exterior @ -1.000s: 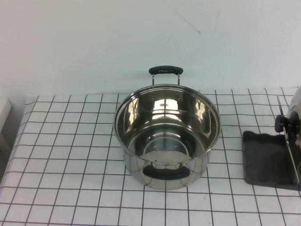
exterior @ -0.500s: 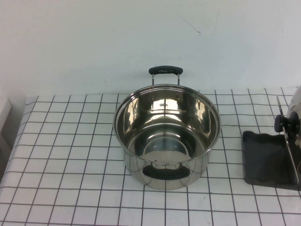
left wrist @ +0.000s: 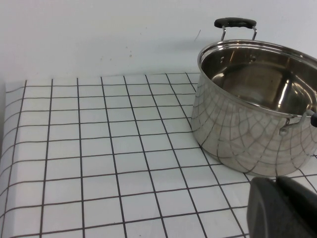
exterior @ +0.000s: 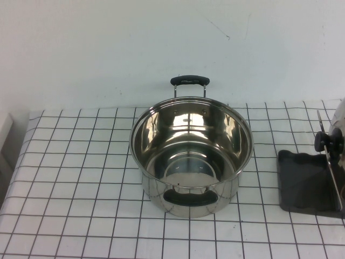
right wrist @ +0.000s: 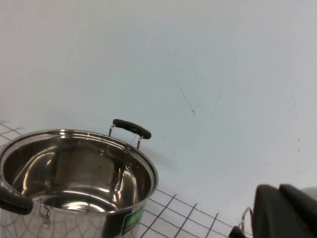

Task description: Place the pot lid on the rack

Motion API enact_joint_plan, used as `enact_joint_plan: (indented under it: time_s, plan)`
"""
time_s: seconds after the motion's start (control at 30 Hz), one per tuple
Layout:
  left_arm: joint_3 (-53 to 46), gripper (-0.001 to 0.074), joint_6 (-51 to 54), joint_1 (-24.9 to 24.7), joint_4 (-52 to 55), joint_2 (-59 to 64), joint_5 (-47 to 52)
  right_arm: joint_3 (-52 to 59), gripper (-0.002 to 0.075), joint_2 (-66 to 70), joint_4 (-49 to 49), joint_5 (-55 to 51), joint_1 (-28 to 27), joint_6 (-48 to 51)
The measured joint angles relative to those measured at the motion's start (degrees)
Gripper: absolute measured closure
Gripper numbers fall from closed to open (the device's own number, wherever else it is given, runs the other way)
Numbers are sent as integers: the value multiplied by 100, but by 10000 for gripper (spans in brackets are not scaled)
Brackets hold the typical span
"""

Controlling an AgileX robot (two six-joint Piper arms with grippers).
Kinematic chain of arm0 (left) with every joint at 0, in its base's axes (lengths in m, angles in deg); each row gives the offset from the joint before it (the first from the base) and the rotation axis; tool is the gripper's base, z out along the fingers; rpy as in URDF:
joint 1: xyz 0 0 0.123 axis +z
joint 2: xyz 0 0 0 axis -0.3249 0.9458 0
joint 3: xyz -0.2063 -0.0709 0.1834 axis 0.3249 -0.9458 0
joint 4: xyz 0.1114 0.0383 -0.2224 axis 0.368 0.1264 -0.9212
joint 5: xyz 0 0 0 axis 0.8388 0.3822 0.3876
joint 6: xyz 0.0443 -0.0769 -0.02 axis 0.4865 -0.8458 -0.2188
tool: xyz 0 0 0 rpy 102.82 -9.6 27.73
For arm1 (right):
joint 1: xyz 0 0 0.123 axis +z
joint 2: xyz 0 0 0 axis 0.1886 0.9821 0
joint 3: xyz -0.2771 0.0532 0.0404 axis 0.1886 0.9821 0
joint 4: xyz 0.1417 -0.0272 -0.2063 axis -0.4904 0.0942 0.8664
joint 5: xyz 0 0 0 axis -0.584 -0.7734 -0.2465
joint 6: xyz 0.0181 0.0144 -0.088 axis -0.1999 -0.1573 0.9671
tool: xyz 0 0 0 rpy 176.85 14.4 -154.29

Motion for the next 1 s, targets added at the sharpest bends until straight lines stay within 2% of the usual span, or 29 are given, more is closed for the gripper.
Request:
enact_joint_plan:
  time_s: [0.37,0.47,0.7,0.8,0.87,0.93,1.0]
  plan:
    - [0,736,0,0,-9,0,0,24,727,0,-36,-53,-6,0]
    - [0,737,0,0,-9,0,0,189,727,0,-36,571,-6,112]
    - [0,737,-33,0,-9,0,-13,348,727,-95,-80,2096,-6,1040]
    - [0,737,-33,0,-9,0,-23,503,727,-318,147,2492,-6,933]
    - [0,737,-33,0,-9,0,-23,679,727,-545,1377,2557,-6,-299]
    - [0,737,-33,0,-9,0,-23,824,727,-757,3363,2235,-6,-2551]
    - [0,737,-33,0,-9,0,-32,910,727,-964,5009,1480,-6,-4631]
